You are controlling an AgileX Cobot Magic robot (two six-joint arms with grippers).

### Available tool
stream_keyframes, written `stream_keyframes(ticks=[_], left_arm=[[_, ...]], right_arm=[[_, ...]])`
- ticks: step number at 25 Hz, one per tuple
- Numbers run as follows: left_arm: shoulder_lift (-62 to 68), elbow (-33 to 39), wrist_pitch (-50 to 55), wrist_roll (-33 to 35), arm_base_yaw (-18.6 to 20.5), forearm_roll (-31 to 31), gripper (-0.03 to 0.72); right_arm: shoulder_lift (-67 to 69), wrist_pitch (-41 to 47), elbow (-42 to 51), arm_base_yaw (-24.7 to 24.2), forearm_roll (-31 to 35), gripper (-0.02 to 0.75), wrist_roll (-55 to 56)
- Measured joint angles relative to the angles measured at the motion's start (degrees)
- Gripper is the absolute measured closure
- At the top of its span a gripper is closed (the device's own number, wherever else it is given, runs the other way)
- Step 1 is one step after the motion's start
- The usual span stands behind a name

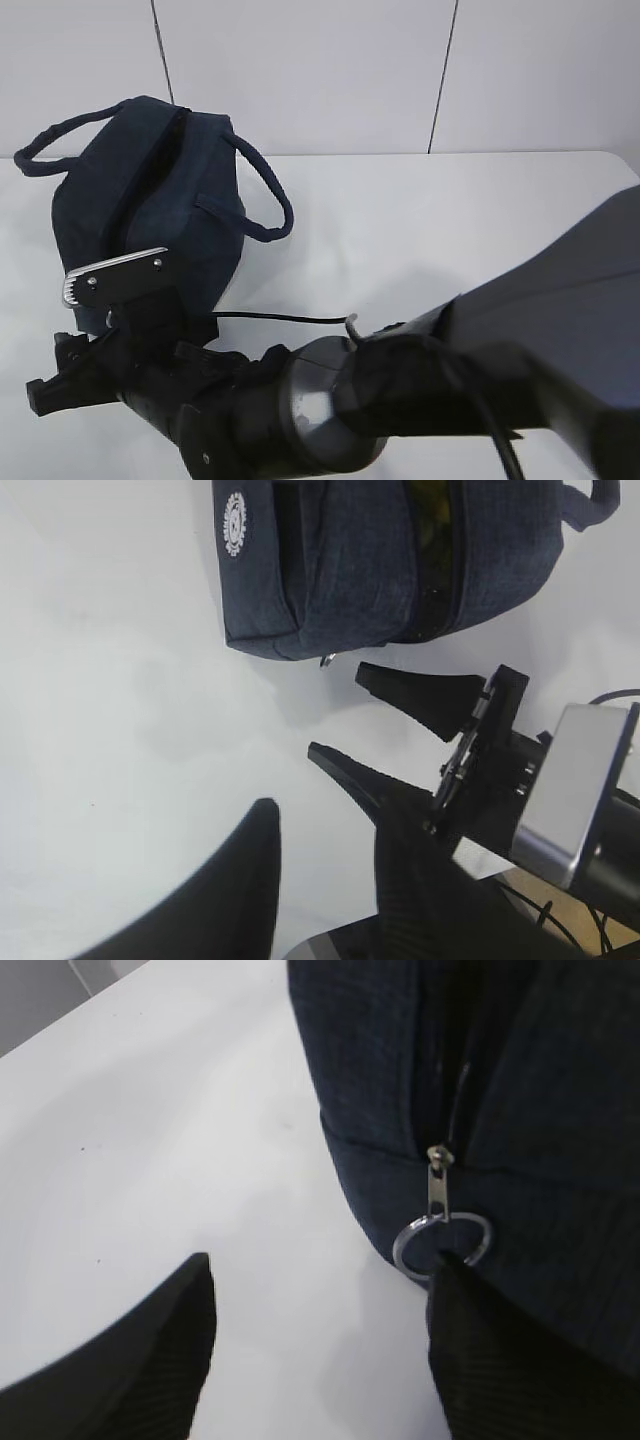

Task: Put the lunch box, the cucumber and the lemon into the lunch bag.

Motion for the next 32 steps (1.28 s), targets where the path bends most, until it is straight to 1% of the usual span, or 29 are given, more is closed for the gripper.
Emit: stream_keyframes(ticks=[4, 8, 13, 19, 23, 32], left_arm=[[0.00, 0.00, 0.00, 0.00, 0.00, 0.00, 0.456], [0.00, 0.00, 0.00, 0.00, 0.00, 0.00, 0.456], [0.00, 0.00, 0.00, 0.00, 0.00, 0.00, 0.456], [0.00, 0.00, 0.00, 0.00, 0.00, 0.00, 0.456], [0.00, 0.00, 0.00, 0.00, 0.00, 0.00, 0.456], [0.00, 0.00, 0.00, 0.00, 0.00, 0.00, 0.456]], right_arm=[[1.35, -0.12, -1.44, 0.00, 2.80, 0.258, 0.00], [1.69, -0.12, -2.00, 0.00, 4.00, 0.258, -0.11], [1.61, -0.12, -2.00, 0.00, 7.77, 0.258, -0.77], [1.61, 0.70, -2.11, -0.33, 8.55, 0.258, -1.01], [1.61, 2.95, -2.93, -0.72, 8.68, 0.258, -1.01], [1.84, 3.53, -3.05, -0.96, 8.68, 0.258, -1.04]])
